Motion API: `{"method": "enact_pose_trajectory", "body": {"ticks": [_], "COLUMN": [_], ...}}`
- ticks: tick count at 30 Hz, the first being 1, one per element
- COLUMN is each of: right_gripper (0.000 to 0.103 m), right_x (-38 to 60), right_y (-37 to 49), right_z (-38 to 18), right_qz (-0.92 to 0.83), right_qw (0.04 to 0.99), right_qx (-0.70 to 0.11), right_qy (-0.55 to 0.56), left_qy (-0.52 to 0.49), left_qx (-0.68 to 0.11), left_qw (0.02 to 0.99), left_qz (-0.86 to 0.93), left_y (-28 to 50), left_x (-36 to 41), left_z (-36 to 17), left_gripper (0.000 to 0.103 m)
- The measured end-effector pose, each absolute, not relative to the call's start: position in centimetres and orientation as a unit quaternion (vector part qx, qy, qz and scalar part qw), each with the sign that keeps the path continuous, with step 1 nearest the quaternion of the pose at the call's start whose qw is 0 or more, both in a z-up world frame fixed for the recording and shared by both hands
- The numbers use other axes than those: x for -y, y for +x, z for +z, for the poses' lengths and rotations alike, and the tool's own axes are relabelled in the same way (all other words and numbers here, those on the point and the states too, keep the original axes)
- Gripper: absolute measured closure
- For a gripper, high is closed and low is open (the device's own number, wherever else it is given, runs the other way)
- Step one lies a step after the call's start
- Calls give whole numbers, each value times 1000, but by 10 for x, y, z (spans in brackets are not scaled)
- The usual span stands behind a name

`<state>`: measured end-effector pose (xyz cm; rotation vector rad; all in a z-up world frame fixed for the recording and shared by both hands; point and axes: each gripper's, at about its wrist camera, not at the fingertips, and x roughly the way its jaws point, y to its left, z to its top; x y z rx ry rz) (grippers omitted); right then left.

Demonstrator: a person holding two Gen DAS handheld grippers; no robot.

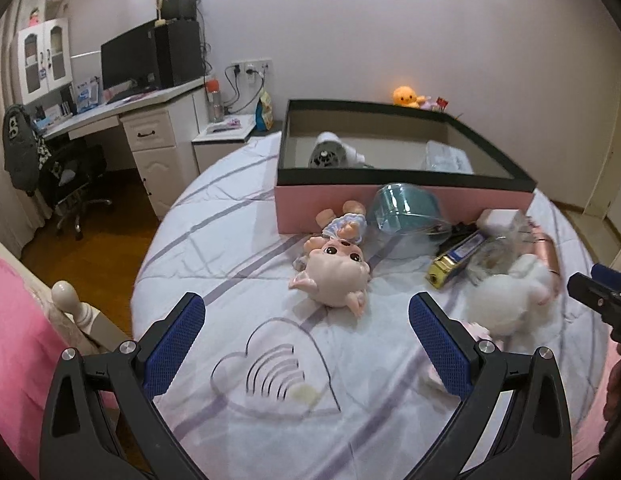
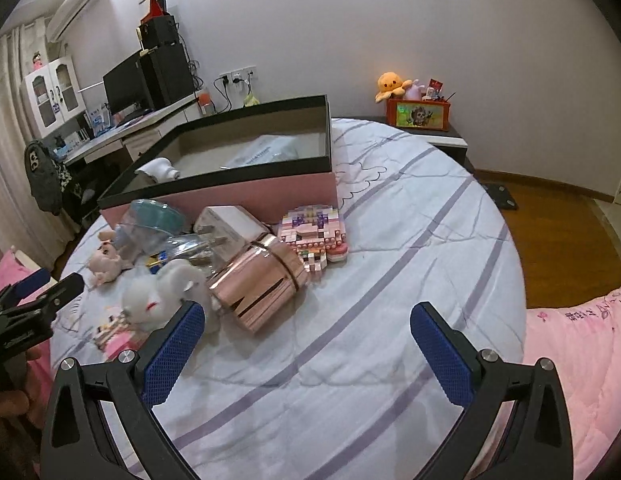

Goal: Organize rigid objects
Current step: 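Grasp the pig doll with the left gripper while the right grasps the rose-gold canister, then carry the pig doll and canister over the box and release both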

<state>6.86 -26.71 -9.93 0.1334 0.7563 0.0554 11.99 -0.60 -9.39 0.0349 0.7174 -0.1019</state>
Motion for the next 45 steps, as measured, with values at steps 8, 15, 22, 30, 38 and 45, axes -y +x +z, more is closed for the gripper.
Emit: {"method": "enact_pose_trajectory", "body": {"ticks": [8,15,22,30,38,45], "right_gripper": [7,35,38,38,38,38], "right_x": [255,241,244,250,245,239], "right_y": [95,104,90,71,67,92], "right_z": [-109,-114,-111,-96,-70,-40], "right_qz": [69,100,100,93,98,106], "right_qw": [917,912,915,922,932,941], "right_qx": [-389,-396,-387,-371,-345,-320], "right_qy": [44,41,51,55,48,34], "left_qy": [34,21,8,3,4,7], "left_qx": [-389,-418,-395,-381,-347,-320], "left_qw": [918,902,911,918,931,940], "left_qz": [-74,-109,-116,-109,-115,-118], "left_y": [155,178,158,126,110,128], "left_x": [14,17,13,8,7,12], "left_z": [-108,-113,-110,-105,-76,-47], "left_gripper": [0,44,46,46,46,46]}}
